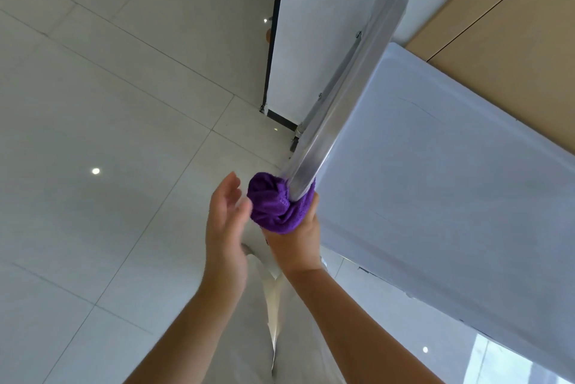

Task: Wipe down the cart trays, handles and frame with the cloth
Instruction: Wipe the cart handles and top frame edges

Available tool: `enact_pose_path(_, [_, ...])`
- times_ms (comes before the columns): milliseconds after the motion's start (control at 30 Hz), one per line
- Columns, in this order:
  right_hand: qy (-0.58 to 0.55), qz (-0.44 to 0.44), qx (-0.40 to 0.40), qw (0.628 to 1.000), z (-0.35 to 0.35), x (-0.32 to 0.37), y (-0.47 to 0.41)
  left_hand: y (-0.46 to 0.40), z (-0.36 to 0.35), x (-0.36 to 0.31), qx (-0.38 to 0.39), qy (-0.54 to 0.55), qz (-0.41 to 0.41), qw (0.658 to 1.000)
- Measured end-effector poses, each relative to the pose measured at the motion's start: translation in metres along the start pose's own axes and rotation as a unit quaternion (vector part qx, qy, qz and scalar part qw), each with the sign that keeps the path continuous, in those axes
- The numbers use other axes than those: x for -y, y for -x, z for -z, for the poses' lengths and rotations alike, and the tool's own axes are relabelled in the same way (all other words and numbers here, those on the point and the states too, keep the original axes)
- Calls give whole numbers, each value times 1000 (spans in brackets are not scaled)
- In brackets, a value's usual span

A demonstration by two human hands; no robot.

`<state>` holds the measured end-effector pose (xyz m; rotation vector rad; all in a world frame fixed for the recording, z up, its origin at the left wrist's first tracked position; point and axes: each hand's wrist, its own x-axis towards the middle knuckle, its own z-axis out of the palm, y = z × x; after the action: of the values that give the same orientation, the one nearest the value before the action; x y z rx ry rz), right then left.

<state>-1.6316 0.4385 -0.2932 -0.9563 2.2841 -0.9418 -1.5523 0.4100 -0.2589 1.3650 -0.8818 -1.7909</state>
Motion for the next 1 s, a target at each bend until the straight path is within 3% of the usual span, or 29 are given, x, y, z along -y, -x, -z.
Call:
enact_pose_path(67, [10, 9, 5, 1000, 1, -5, 1, 20, -12, 10, 18, -139, -83, 987])
enact_pose_path(133, [-24, -26, 56, 998, 6, -3, 7, 28, -23, 20, 56, -183, -116, 975])
enact_pose_path(200, [-40, 19, 78, 996, 18, -5, 7, 20, -30, 24, 27, -168, -118, 978])
enact_pose_path(300, [77, 159, 167, 970, 47, -10, -2, 8, -28, 19, 22, -136, -119, 983])
enact_pose_path(367, [17, 138, 230, 963, 71, -8, -7, 6, -18, 14, 36, -135, -132, 981])
enact_pose_path(400, [-30, 110, 226, 967, 82, -5, -8, 4, -13, 9, 28, -128, -132, 982])
enact_pose_path(533, [-165, -11, 74, 983, 84, 20, -7, -21, -10, -3, -86, -66, -74, 991])
enact_pose_path(633, [-174, -68, 105, 977, 64, 29, -3, -26, -26, -2, -118, -25, -34, 992])
enact_pose_path(733, [-212, -122, 60, 968, 55, 36, 3, -8, -32, 5, -151, 15, -25, 988])
enact_pose_path(800, [-242, -164, 35, 956, 52, 41, 4, 15, -29, 18, -142, -21, -59, 988])
enact_pose_path(900, [-274, -211, 25, 938, 50, 52, 7, 33, -30, 40, -39, -109, -100, 988])
enact_pose_path(1000, [-262, -216, 31, 940, 57, 58, 9, 15, -35, 37, -19, -53, -99, 993])
